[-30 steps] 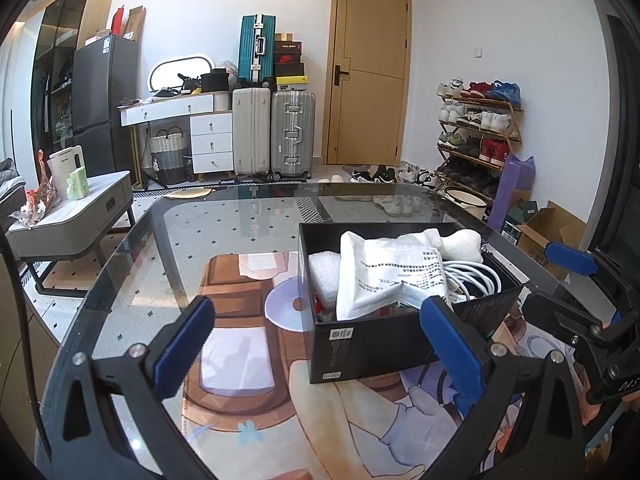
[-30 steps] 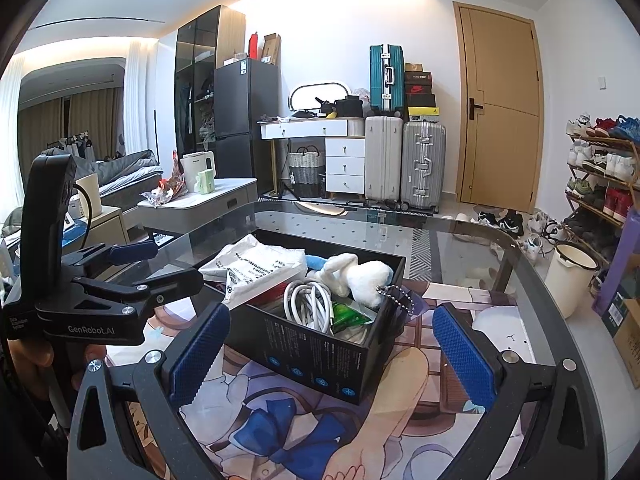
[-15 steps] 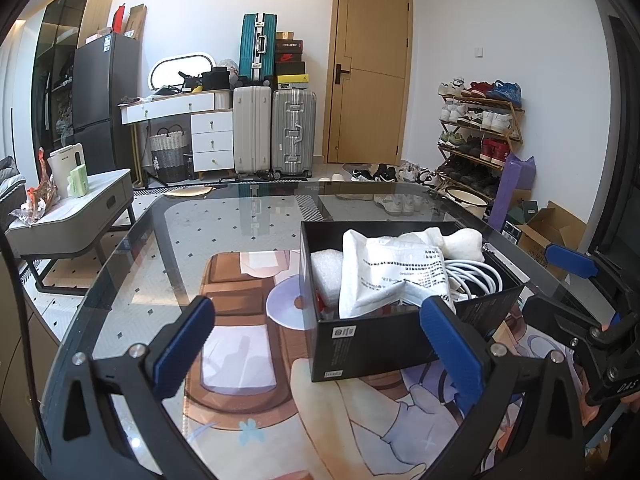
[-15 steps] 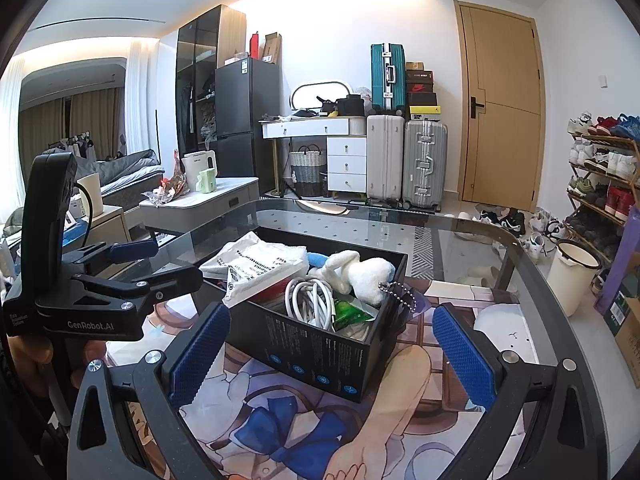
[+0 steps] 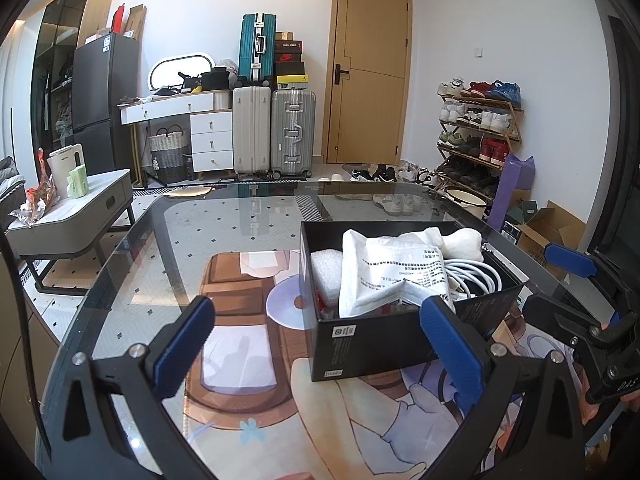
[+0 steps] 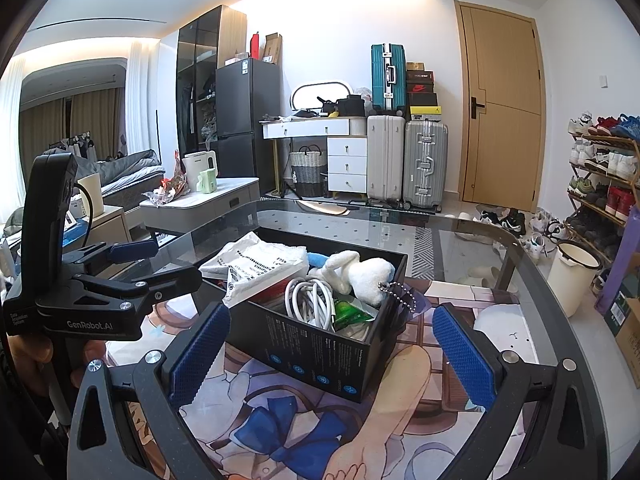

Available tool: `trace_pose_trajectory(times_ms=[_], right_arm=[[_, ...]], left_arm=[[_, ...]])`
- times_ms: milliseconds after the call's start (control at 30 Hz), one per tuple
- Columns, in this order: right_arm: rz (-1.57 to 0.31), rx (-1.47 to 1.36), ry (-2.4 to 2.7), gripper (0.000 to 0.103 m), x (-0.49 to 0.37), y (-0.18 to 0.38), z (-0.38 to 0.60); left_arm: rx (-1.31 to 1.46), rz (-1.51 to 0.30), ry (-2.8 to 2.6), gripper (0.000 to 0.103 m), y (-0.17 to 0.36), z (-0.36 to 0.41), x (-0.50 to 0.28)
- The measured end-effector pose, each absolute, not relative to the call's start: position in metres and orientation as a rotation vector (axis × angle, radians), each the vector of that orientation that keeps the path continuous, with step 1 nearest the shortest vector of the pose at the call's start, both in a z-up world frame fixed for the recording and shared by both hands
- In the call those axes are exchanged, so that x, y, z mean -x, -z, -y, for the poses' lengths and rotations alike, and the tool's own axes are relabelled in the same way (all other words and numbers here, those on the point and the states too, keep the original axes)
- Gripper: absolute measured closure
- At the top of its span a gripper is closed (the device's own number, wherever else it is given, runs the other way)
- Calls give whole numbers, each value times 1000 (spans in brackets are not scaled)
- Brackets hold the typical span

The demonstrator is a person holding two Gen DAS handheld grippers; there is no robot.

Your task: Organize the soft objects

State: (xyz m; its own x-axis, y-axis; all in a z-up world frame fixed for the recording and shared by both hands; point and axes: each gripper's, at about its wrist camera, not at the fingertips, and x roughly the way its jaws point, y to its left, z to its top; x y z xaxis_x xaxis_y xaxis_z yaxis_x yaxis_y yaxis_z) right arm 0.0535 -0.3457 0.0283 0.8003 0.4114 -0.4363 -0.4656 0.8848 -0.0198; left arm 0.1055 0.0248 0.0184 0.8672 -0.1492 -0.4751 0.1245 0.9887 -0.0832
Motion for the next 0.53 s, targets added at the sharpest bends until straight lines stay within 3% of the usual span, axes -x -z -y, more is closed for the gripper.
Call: trace_pose_trajectory(times_ms=[533], right_arm=[[-438, 128, -473, 0, -52, -28, 345]], left_arm=[[59, -493, 140, 0, -18, -28, -102]])
